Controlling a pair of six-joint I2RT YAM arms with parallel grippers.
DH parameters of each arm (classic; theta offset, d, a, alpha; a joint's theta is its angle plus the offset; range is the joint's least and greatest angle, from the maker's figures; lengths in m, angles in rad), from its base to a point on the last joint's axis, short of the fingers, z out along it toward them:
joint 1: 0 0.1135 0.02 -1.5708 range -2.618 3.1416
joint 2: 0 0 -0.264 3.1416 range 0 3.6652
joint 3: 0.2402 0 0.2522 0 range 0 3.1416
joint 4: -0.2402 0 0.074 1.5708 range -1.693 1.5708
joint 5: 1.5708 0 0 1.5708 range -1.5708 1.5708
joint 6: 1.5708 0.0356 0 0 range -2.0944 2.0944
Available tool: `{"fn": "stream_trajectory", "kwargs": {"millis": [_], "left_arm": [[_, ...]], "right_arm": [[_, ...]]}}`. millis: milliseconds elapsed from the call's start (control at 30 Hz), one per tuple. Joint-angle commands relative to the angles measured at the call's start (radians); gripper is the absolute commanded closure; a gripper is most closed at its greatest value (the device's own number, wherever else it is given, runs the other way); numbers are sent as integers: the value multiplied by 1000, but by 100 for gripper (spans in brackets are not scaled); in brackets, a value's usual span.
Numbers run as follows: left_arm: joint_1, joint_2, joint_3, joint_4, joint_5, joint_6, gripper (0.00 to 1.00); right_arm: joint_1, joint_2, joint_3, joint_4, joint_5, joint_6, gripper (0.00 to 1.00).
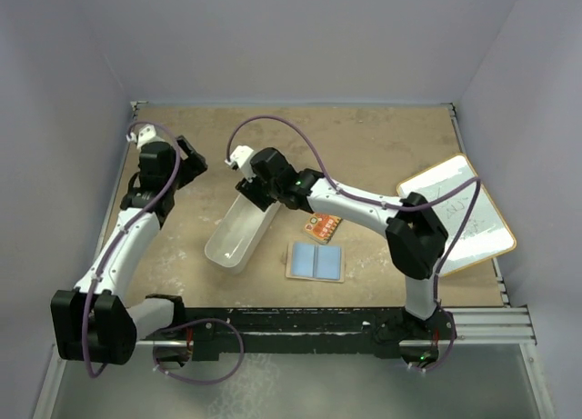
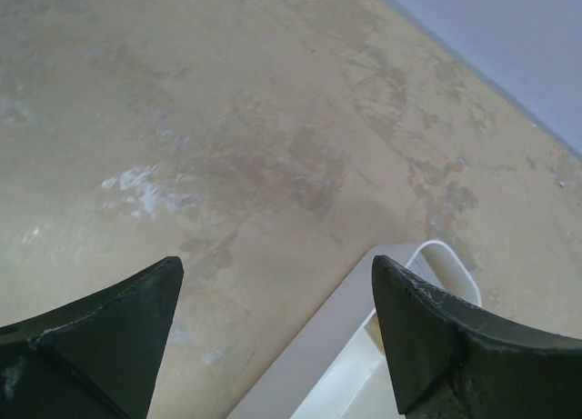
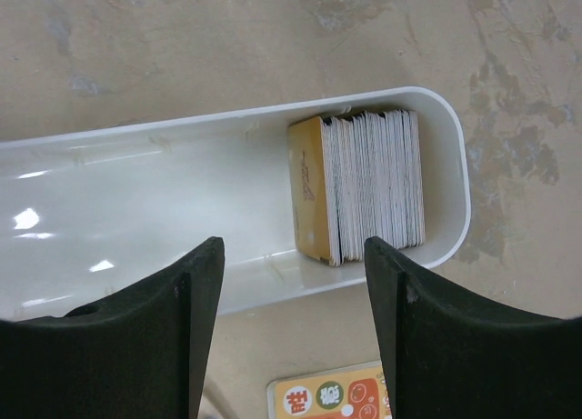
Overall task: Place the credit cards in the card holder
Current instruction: Pick up the credit card from the storage box.
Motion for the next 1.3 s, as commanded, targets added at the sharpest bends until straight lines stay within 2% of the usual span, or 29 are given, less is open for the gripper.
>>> {"fn": "stream_trajectory", "kwargs": {"millis": [0, 133, 300, 533, 733, 867, 1100, 1267], "left_arm": [[35, -66, -82, -97, -49, -59, 13], [35, -196, -160, -105, -96, -53, 9], [35, -332, -226, -108, -170, -92, 9], [35, -448, -248, -145, -194, -87, 10], [35, -446, -255, -133, -175, -87, 11], [35, -429, -258, -133, -153, -90, 12], [35, -433, -265, -129, -142, -88, 12], [35, -434, -264, -132, -142, -85, 12]], "right_arm": [[-4, 50, 104, -48, 58, -66, 34], [-5, 114, 153, -67, 73, -84, 34], [-6, 193, 201, -80, 145, -124, 34], [-6, 252, 243, -82, 231, -183, 36], [-6, 281, 244, -54, 318, -238, 38], [-7, 277, 232, -33, 323, -251, 41], [-10, 273, 240, -27, 314, -252, 50], [-18, 263, 242, -27, 304, -248, 62]]}}
